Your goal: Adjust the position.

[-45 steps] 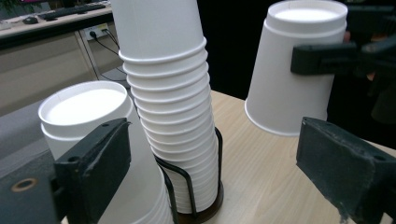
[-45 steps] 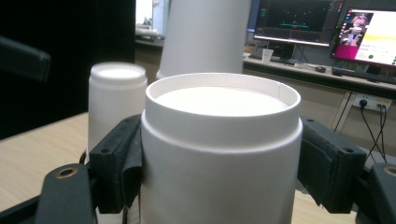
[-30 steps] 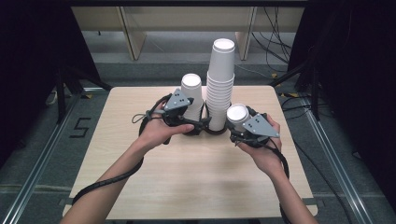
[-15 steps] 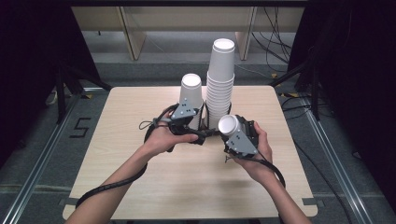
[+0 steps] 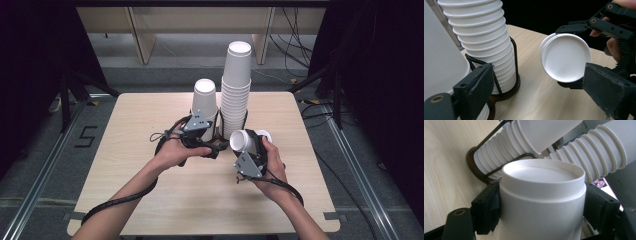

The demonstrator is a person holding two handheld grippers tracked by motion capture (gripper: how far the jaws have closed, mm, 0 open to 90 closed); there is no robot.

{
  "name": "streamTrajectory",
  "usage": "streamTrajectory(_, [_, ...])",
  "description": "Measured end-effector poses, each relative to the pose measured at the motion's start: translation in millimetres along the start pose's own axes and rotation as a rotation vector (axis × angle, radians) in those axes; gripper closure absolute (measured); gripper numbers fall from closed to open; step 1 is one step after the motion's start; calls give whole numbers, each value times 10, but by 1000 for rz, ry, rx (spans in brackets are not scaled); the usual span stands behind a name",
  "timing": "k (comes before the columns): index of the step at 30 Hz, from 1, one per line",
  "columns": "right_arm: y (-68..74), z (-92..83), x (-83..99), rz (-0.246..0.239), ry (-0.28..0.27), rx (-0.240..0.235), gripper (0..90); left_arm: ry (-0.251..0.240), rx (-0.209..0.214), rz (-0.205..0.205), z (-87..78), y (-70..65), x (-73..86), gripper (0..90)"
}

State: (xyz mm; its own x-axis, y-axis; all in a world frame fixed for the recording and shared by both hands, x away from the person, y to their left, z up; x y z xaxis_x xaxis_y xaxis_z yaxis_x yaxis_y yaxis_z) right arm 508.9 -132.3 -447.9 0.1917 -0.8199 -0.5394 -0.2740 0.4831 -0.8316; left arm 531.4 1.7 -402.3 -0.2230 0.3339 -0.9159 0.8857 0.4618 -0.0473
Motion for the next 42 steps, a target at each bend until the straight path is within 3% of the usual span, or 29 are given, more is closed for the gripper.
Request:
streamTrajectory(2, [31, 1, -3, -49, -3, -1, 238, 3, 6, -5, 8, 2, 13, 97])
streamTrajectory(3, [22, 4, -11, -93, -14, 29, 238, 3, 13, -10, 17, -1, 20, 97])
streamTrajectory(5, [23, 8, -26, -227, -31, 49, 238, 5, 23, -13, 40, -8, 39, 97])
streamTrajectory(7, [59, 4, -26, -306, -27, 81, 238, 6, 29, -22, 57, -21, 54, 98])
streamTrajectory(8, [69, 14, -34, -377, -43, 81, 238, 11, 32, -19, 63, -23, 64, 98])
streamTrajectory(9, [99, 13, -28, -381, -37, 86, 238, 12, 38, -21, 73, -32, 73, 99])
streamTrajectory(10, [109, 20, -30, -417, -46, 79, 238, 17, 40, -20, 81, -39, 84, 99])
streamTrajectory(11, [150, 17, -22, -407, -35, 74, 238, 21, 45, -19, 89, -48, 94, 99])
streamTrajectory(12, [155, 18, -21, -438, -39, 75, 238, 18, 44, -15, 102, -52, 100, 99])
streamTrajectory(13, [123, 28, -22, -534, -42, 68, 238, 29, 49, -16, 103, -58, 109, 99])
streamTrajectory(15, [131, 25, -23, -557, -42, 69, 238, 37, 52, -11, 112, -60, 118, 99])
streamTrajectory(17, [151, 17, -21, -544, -34, 76, 238, 34, 55, -16, 124, -63, 118, 99])
streamTrajectory(29, [182, 30, -33, -674, -53, 75, 238, 51, 71, -22, 172, -90, 140, 102])
streamTrajectory(32, [194, 35, -34, -681, -56, 79, 238, 53, 79, -23, 184, -95, 143, 103])
streamTrajectory(33, [208, 43, -31, -684, -48, 54, 238, 52, 81, -23, 187, -95, 141, 103])
streamTrajectory(39, [211, 60, -70, -686, -88, 79, 238, 59, 97, -23, 222, -105, 134, 103])
streamTrajectory(40, [207, 51, -73, -704, -68, 70, 238, 67, 100, -22, 225, -108, 135, 103])
streamTrajectory(42, [225, 48, -71, -690, -65, 71, 238, 70, 106, -21, 241, -113, 135, 102])
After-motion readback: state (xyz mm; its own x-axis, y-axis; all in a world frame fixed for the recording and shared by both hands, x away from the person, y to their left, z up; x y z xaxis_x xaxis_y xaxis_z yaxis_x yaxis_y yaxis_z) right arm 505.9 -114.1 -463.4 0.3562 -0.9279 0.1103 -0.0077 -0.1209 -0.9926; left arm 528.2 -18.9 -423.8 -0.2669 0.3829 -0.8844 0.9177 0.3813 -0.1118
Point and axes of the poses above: each handheld gripper's, and its own axes: z roughly forward along the jaws, x roughly out of its underside, y roughly to its left, the point moved 7 cm from there along z, roughly forward along the jaws, and after that the axes turned 6 degrees about x, right-handed, at the moved point
